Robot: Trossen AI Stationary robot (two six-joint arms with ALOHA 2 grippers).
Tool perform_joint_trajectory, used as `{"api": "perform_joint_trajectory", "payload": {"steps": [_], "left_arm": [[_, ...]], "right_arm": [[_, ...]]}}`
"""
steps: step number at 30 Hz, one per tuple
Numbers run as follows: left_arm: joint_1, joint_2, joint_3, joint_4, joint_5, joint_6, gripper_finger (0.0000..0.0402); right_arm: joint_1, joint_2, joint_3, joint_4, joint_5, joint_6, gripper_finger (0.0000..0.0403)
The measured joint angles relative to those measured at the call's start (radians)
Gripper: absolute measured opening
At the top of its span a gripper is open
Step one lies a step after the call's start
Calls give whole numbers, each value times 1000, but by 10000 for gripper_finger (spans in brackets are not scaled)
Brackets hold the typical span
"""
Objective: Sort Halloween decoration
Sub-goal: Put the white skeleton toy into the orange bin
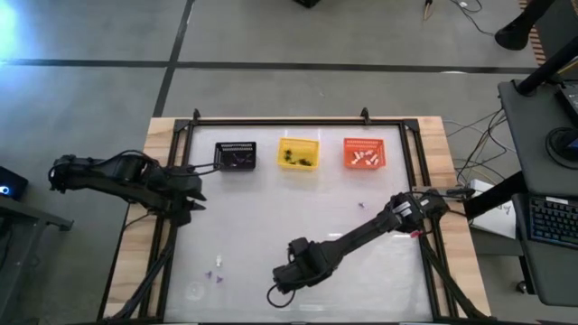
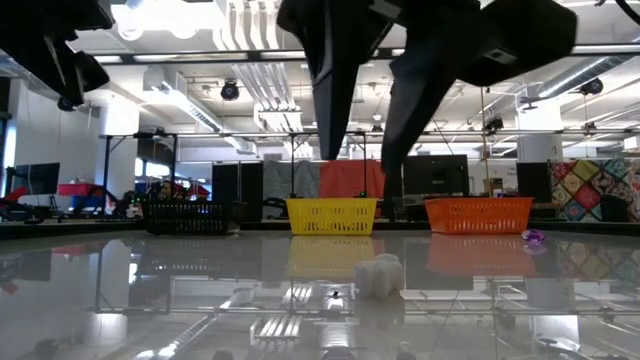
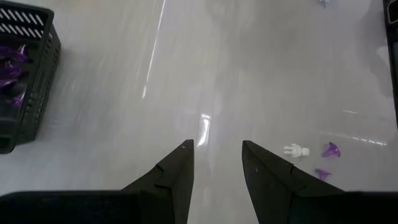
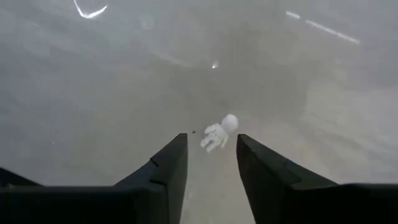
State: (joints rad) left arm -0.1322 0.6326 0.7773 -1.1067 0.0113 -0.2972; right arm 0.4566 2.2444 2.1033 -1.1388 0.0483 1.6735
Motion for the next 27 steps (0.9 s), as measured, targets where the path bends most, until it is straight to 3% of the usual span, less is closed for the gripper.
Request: {"api": "perform_joint_trajectory", "payload": {"steps": [6,12,20,27], "left_arm": [[0,-25,0,-26,0,1,118],[0,-54,0,-26,0,-1,118],[0,-80,0,-26,1,-19,118],[0,-78,0,-24,1,-26,118]], "right_arm": [[7,0,-62,110,-3,147,156],[11,1,-114,158,-18,207,153],[21,1,-169,176,-52,230,155],[18,-3,-263,320,-52,221,147]]}}
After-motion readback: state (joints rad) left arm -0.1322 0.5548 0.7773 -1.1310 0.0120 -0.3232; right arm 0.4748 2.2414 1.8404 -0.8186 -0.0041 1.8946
